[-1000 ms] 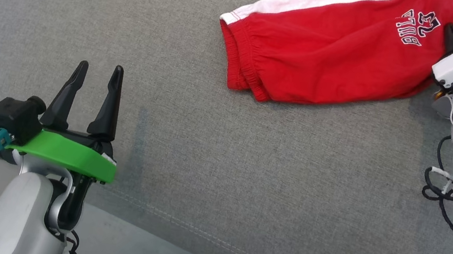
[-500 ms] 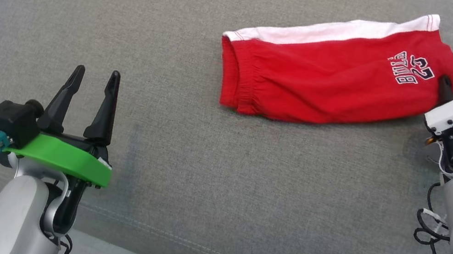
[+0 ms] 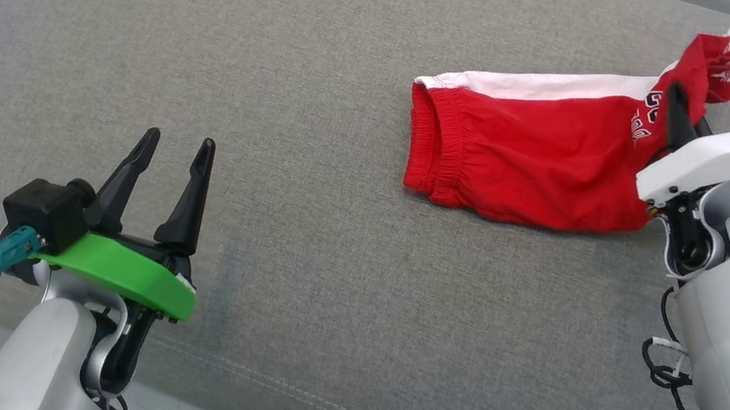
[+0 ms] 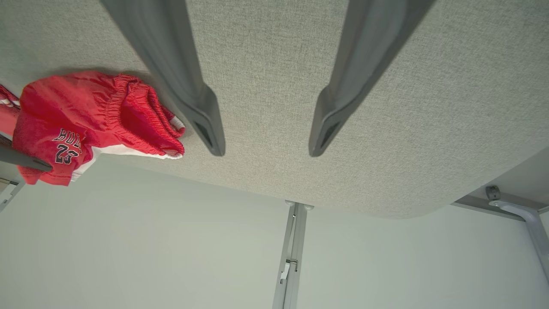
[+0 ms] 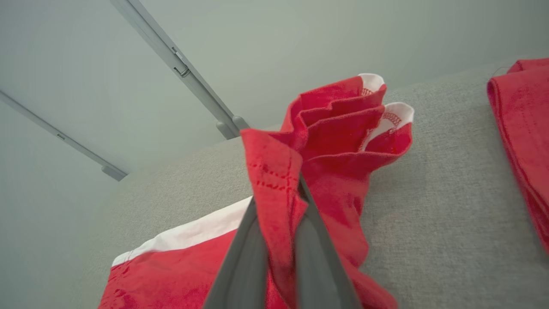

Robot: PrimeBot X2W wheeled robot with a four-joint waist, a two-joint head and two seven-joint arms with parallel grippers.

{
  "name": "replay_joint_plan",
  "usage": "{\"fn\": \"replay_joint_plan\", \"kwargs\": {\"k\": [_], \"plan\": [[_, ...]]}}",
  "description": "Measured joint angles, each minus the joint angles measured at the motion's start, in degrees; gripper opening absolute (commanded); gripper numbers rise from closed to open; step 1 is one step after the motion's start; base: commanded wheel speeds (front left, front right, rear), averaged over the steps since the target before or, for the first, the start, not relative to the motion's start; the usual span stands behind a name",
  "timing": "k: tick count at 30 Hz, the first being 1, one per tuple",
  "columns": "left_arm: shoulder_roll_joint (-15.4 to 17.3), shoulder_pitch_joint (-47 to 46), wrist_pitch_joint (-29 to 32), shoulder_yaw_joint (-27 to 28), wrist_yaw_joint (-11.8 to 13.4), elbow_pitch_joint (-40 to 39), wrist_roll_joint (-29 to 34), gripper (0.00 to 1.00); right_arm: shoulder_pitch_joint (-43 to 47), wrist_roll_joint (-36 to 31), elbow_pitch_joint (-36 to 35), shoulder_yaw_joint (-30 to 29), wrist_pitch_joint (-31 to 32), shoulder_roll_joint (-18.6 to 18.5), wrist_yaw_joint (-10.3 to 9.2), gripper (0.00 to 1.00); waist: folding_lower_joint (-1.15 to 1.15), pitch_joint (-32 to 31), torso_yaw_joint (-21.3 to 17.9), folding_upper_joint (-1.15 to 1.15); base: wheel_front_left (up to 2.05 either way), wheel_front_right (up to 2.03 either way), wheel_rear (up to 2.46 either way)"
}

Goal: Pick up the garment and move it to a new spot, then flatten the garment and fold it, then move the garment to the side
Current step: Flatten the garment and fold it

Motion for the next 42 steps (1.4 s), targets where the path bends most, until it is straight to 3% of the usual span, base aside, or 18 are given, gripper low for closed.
{"fn": "replay_joint_plan", "kwargs": {"k": [16,42], "plan": [[-0.66,1.4,0.0,1.03,0.0,0.57,-0.19,1.0,0.6,-1.22,-4.24,9.51,-2.14,4.94,0.09,0.0,0.0,-1.41,3.37,0.0,0.0,0.0,0.0],[-0.71,1.48,0.0,1.27,0.0,0.6,-0.19,1.0,5.47,5.34,-8.8,24.19,-2.54,4.69,0.09,0.0,0.0,-1.84,3.68,0.0,0.0,0.0,0.0]]}}
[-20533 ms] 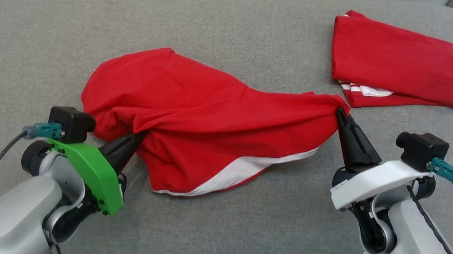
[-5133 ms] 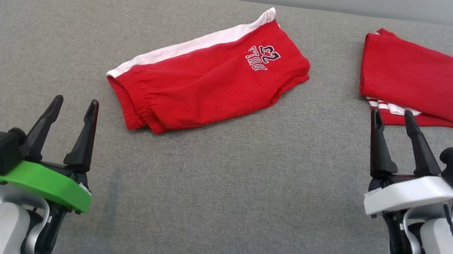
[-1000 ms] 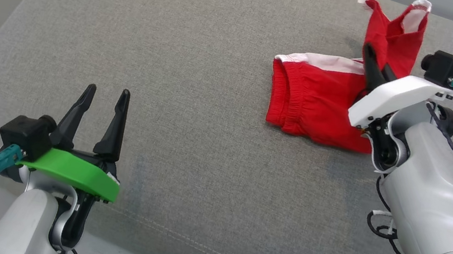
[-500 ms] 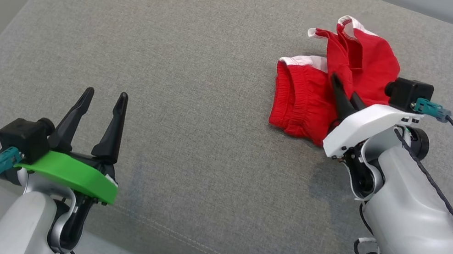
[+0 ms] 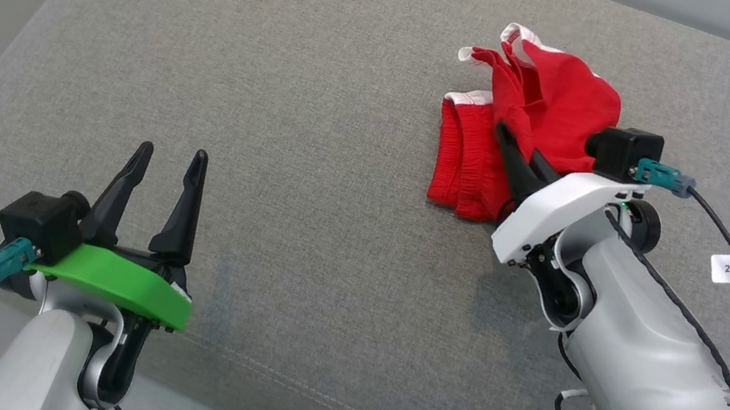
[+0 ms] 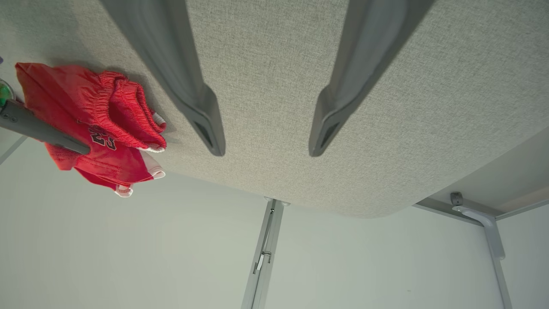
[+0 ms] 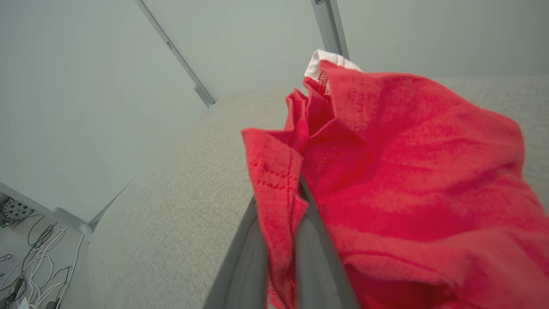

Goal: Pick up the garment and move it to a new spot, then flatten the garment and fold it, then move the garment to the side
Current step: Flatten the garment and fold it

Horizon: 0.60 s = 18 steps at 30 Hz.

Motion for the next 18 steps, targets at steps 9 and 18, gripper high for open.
{"fn": "replay_joint_plan", "kwargs": {"k": [9,18], "plan": [[-0.02,0.01,0.0,0.02,0.0,0.0,0.01,1.0,0.99,1.2,0.19,4.35,1.67,0.0,0.0,0.43,0.0,-0.03,0.2,0.0,0.0,0.0,0.0],[-0.08,0.02,0.0,0.03,0.0,0.01,0.01,1.0,0.94,1.19,1.43,7.26,2.52,0.01,0.0,1.0,0.0,-0.29,0.13,0.0,0.0,0.0,0.0]]}}
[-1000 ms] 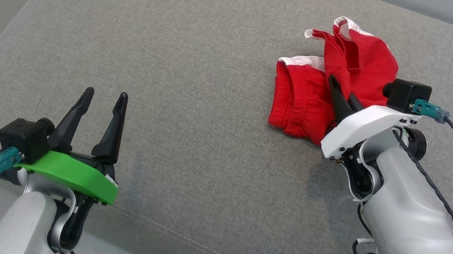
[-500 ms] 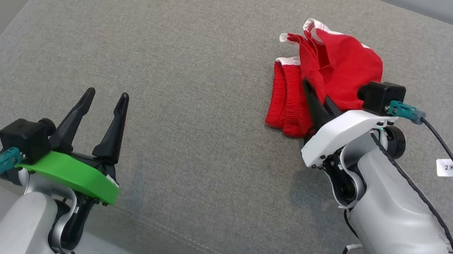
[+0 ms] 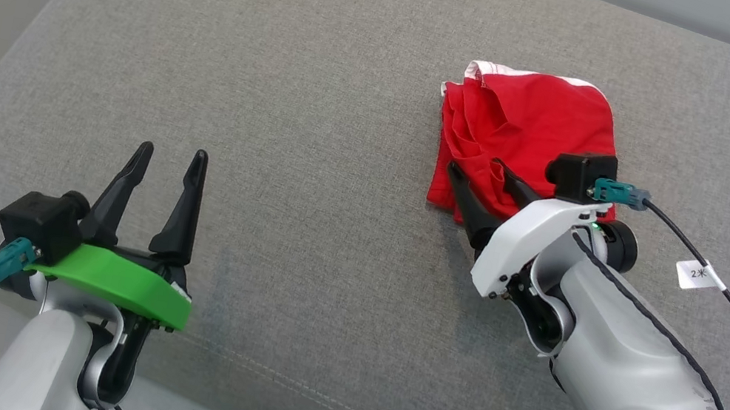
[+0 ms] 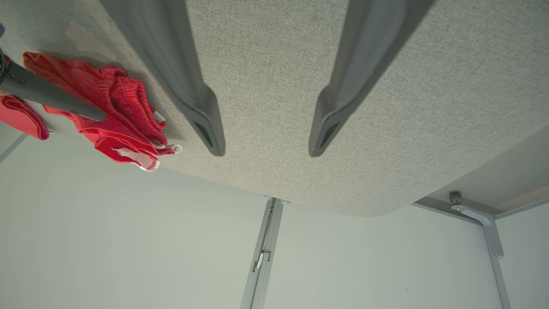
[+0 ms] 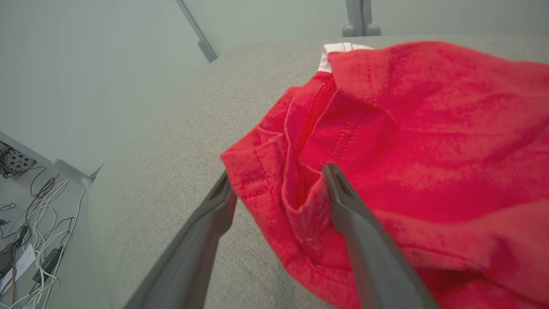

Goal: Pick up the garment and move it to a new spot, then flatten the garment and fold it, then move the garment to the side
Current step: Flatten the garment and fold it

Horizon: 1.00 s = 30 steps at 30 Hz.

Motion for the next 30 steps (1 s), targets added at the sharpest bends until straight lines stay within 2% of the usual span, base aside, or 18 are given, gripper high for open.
{"fn": "replay_joint_plan", "kwargs": {"k": [5,13,24,30], "plan": [[0.0,0.22,0.0,0.84,0.0,0.25,0.01,1.0,0.0,1.14,-1.76,3.27,0.58,-0.04,0.0,1.0,0.0,-0.68,-0.39,0.0,0.0,0.0,0.0],[0.13,1.39,0.0,1.02,0.0,0.48,0.22,1.0,2.32,6.73,-6.34,8.16,2.97,0.07,0.01,1.0,0.0,-1.97,-2.05,0.0,0.0,0.0,0.0],[1.13,3.12,0.0,2.38,0.0,0.46,1.66,1.0,2.41,7.53,-9.34,7.13,-2.21,0.01,0.01,1.0,0.0,-4.03,-5.55,0.0,0.0,0.0,0.0],[1.52,3.82,0.0,3.27,0.0,0.13,2.03,1.0,2.37,6.05,-11.27,6.27,-3.75,-1.86,0.01,1.0,0.0,-4.98,-7.83,0.0,0.0,0.0,0.0]]}}
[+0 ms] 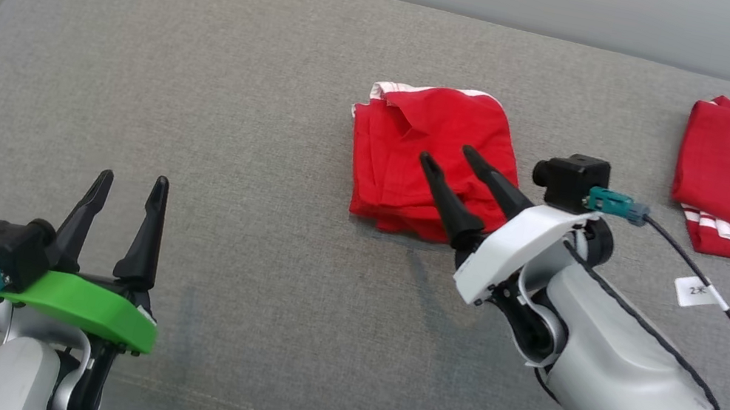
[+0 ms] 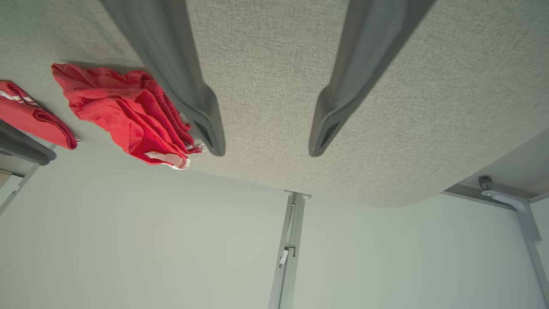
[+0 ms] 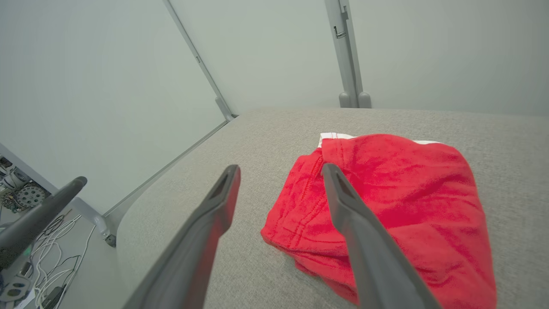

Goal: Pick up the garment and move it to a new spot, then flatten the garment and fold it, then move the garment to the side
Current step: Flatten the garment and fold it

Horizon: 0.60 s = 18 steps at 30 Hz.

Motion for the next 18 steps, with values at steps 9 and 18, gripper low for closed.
{"fn": "replay_joint_plan", "kwargs": {"k": [9,18], "plan": [[0.47,2.3,0.0,1.63,0.0,-0.59,0.62,1.0,1.78,-1.9,-3.09,-3.91,-1.16,-3.33,-0.65,1.0,0.0,-1.76,-5.05,0.0,0.0,0.0,0.0],[0.51,3.58,0.0,3.18,0.0,-1.4,0.96,1.0,5.18,-7.8,-12.43,-10.92,-1.23,-5.94,-4.97,1.0,0.0,-3.23,-9.85,0.0,0.0,0.0,0.0]]}}
